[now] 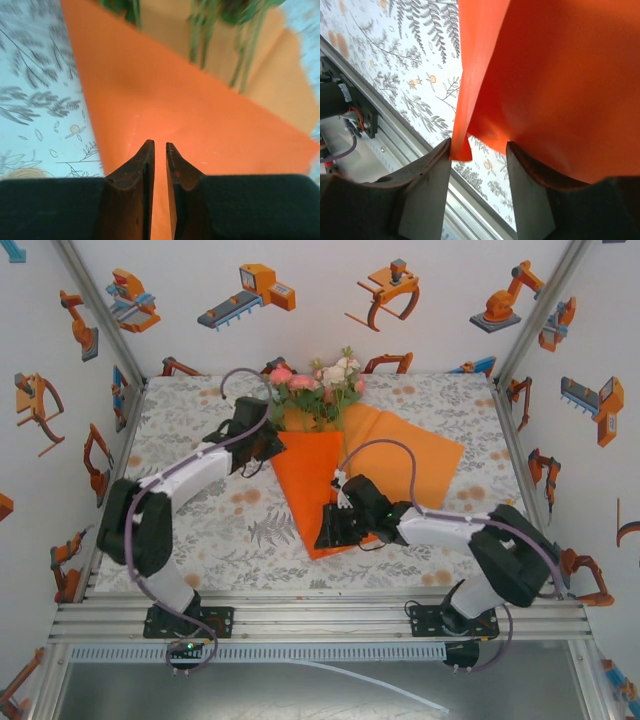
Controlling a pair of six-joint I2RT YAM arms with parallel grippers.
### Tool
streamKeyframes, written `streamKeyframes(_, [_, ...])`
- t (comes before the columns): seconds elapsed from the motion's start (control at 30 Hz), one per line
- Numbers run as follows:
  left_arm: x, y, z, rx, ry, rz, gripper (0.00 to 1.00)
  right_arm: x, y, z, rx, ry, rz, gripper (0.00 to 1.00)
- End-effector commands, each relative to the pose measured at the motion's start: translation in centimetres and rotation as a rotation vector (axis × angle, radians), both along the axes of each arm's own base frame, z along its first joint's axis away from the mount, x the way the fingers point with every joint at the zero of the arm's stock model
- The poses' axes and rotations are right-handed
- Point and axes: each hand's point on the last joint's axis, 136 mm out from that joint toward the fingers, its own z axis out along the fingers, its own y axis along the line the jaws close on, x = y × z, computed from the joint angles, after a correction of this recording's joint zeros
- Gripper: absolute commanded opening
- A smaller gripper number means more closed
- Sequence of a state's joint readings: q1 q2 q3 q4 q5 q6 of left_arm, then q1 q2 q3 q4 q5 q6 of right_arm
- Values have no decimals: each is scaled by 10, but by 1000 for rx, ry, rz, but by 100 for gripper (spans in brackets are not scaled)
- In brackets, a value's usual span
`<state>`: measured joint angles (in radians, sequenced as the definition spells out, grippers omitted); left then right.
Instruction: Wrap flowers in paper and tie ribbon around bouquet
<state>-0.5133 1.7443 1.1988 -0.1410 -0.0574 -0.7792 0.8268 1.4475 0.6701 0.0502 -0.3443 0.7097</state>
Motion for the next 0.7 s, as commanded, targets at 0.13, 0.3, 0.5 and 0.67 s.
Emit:
streamKeyframes(0.13, [-1,-52,-57,-12,122,-115,19,-3,-32,66,-90,-327,5,49])
streamKeyframes(0.3, [7,-51,-72,18,112,-80,19,-18,14,100,43,-431,163,49])
streamKeyframes(0.5, [8,-56,-65,-13,90,-91,24,6,48,57,-55,-361,158,46])
streamKeyframes(0.67, [7,-45,-42,15,24,-107,30,5,22,20,-188,-336,125,41])
